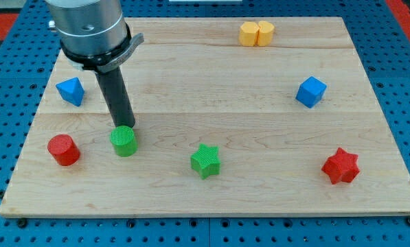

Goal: Move the green circle into the green star

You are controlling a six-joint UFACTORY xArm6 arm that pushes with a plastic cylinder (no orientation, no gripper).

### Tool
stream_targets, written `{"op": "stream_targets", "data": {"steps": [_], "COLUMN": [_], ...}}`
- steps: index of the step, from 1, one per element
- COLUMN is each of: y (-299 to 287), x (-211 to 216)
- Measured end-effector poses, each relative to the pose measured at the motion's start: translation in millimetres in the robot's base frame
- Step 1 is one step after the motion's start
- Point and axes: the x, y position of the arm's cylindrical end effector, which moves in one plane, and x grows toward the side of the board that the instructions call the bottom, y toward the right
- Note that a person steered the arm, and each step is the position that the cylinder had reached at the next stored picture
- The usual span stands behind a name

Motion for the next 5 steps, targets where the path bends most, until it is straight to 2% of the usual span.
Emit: {"op": "stream_targets", "data": {"steps": [1,2,3,4,5], "y": [-32.9,47.6,99.2,42.1,-0.6], "x": [14.8,42.5,46.6,62.2,111.6]}}
